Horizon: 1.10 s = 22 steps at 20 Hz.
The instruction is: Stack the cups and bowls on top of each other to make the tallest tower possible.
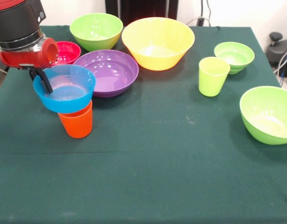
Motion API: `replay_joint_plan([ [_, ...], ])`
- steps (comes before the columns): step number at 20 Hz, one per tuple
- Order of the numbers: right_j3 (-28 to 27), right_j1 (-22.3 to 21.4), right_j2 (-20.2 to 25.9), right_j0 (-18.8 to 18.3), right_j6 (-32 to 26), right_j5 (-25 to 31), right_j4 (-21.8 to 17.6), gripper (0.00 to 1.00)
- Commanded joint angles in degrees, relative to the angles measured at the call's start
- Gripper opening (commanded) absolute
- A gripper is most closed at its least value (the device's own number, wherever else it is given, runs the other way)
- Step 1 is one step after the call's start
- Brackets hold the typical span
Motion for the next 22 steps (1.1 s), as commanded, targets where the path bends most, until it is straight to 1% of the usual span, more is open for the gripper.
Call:
replay_joint_plan([
  [1, 2.5, 0.4, -0.5, 0.9, -12.4, 1.0, -2.3, 0.00],
  [10, 3.1, 0.4, -0.4, 1.4, -11.3, 0.9, -1.9, 0.00],
  [14, 3.9, 0.5, -0.5, 1.7, -10.2, 0.0, -1.9, 0.00],
  [22, 2.1, 1.4, -0.9, 2.6, -9.6, -0.1, -2.3, 0.00],
])
